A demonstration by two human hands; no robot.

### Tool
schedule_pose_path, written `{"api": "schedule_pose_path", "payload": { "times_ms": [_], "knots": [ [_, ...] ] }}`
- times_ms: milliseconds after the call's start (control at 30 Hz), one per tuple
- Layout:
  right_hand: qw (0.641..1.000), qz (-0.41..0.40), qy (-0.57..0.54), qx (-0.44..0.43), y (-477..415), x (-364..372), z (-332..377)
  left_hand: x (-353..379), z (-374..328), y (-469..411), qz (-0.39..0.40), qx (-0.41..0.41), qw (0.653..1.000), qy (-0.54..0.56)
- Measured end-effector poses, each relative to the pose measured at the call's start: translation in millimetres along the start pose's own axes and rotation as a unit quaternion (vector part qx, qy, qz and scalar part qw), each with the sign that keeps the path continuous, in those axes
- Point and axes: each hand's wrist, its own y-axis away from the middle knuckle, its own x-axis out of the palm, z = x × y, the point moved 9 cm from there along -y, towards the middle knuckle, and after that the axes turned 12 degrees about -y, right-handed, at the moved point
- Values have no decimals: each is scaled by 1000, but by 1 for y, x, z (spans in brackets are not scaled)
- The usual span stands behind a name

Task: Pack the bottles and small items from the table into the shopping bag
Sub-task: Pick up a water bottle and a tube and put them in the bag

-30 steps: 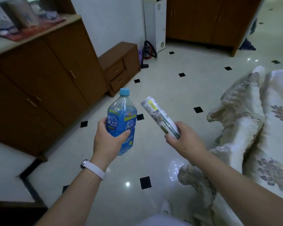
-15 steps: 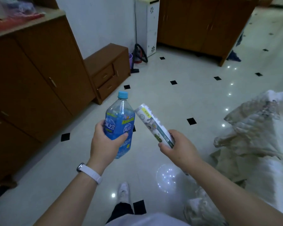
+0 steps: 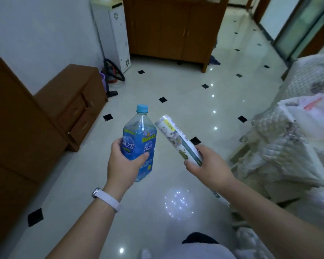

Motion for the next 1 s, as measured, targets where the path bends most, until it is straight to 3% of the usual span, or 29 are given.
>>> {"api": "schedule_pose_path", "payload": {
  "times_ms": [433,700,900,1000],
  "knots": [
    [995,-43,-72,47,-179,-30,-55,127,-71,-165,83,37,994,-55],
    [989,-97,-99,61,-295,-121,-95,228,-160,-268,113,81,985,-97],
    [987,-135,-31,75,-337,-165,-125,307,-212,-314,149,120,977,-93],
    [982,-151,-52,97,-360,-181,-145,347,-227,-341,178,131,971,-88]
  ]
}}
